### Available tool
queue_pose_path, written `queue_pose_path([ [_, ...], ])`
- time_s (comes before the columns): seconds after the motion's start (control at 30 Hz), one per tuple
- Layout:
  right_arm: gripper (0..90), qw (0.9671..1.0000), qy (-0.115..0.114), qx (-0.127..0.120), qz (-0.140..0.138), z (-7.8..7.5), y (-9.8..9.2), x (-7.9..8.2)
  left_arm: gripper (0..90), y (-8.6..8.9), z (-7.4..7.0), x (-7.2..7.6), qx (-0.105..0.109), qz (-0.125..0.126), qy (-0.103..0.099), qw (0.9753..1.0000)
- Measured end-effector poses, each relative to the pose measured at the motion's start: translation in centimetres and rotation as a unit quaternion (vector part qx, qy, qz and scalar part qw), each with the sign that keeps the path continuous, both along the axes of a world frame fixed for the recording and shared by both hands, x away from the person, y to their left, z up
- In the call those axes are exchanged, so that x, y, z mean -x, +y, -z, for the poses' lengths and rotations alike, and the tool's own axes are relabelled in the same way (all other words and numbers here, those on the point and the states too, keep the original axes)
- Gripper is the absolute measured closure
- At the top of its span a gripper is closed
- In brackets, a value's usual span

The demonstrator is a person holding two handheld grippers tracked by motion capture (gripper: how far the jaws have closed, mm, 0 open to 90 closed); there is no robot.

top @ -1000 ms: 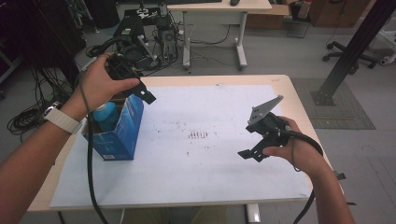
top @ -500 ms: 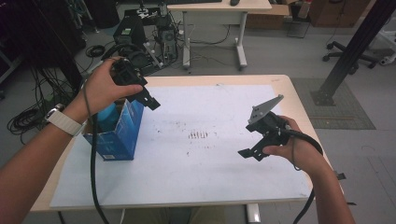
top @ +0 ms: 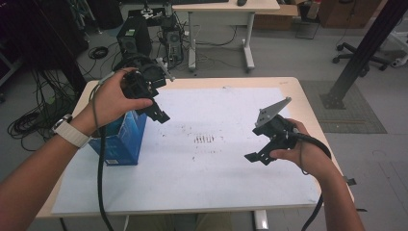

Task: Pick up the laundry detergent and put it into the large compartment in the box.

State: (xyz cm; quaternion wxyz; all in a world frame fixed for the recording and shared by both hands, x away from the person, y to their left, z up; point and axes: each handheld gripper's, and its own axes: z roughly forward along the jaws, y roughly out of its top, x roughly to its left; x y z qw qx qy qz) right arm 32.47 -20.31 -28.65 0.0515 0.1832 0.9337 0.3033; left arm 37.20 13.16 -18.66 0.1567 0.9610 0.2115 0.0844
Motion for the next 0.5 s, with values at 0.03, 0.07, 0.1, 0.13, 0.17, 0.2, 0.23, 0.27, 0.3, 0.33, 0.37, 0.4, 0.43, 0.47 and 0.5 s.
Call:
queue_pose_path([
  [0.03,8.8,1.0000,0.000,0.000,0.000,0.00,0.03,-0.02,9.8,-0.02,0.12,0.02,0.001,0.000,0.001,1.0000],
  [0.07,8.9,1.0000,0.001,-0.001,0.001,0.00,0.04,-0.04,9.8,-0.03,0.26,0.02,0.001,0.001,0.002,1.0000],
  [0.1,8.9,1.0000,0.001,0.000,0.001,0.00,0.06,-0.09,9.7,-0.04,0.39,0.03,0.001,0.001,0.003,1.0000],
  [0.13,8.9,1.0000,0.000,0.000,0.001,0.00,0.10,-0.11,9.8,-0.05,0.49,0.04,0.000,0.002,0.002,1.0000],
  [0.17,8.9,1.0000,0.000,0.000,0.000,-0.02,0.14,-0.13,9.8,-0.07,0.55,0.04,-0.001,0.002,0.000,1.0000],
  [0.2,8.9,1.0000,0.000,0.000,0.000,-0.03,0.19,-0.14,9.7,-0.07,0.58,0.04,0.000,0.003,0.000,1.0000],
  [0.23,8.9,1.0000,0.001,0.001,0.000,-0.05,0.22,-0.16,9.8,-0.07,0.58,0.04,0.003,0.003,0.001,1.0000],
  [0.27,8.9,1.0000,0.001,0.000,0.000,-0.06,0.23,-0.19,9.7,-0.06,0.59,0.04,0.006,0.003,0.001,1.0000],
  [0.3,8.9,1.0000,0.001,0.001,-0.001,-0.06,0.26,-0.23,9.7,-0.07,0.61,0.03,0.005,0.003,0.001,1.0000],
  [0.33,8.9,1.0000,0.001,0.000,-0.001,-0.05,0.27,-0.25,9.7,-0.08,0.65,0.02,0.005,0.004,0.002,1.0000],
  [0.37,8.9,1.0000,0.001,0.001,0.000,-0.03,0.30,-0.26,9.8,-0.09,0.68,0.00,0.005,0.004,0.001,1.0000],
  [0.4,8.9,1.0000,0.001,0.001,-0.001,-0.02,0.32,-0.27,9.7,-0.09,0.68,-0.03,0.004,0.003,0.001,1.0000],
  [0.43,8.9,1.0000,0.002,0.001,-0.001,-0.01,0.33,-0.26,9.8,-0.10,0.68,-0.06,0.004,0.004,0.002,1.0000],
  [0.47,8.9,1.0000,0.001,0.000,-0.001,0.00,0.33,-0.26,9.7,-0.10,0.69,-0.06,0.005,0.003,0.002,1.0000],
  [0.5,8.9,1.0000,0.001,0.000,-0.001,0.01,0.31,-0.26,9.7,-0.10,0.69,-0.07,0.006,0.003,0.001,1.0000],
])
